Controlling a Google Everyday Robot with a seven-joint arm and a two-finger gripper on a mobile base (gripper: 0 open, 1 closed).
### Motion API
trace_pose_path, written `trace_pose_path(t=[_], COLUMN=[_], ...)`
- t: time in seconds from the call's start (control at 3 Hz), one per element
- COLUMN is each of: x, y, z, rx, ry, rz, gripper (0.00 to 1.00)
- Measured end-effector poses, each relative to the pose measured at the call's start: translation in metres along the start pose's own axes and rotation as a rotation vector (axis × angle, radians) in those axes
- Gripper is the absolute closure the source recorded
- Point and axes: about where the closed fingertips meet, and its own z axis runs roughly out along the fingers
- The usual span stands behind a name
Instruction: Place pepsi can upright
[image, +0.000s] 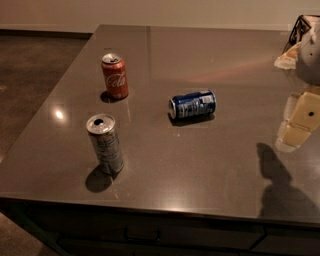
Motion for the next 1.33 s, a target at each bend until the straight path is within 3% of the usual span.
trace_pose_path(t=[0.33, 0.67, 1.33], x=[0.0, -0.018, -0.074], y=[0.0, -0.009, -0.042], z=[0.0, 0.01, 0.055], rx=[0.0, -0.023, -0.061], ry=[0.0, -0.021, -0.053], rz=[0.0, -0.03, -0.123], gripper=[0.0, 0.0, 0.0])
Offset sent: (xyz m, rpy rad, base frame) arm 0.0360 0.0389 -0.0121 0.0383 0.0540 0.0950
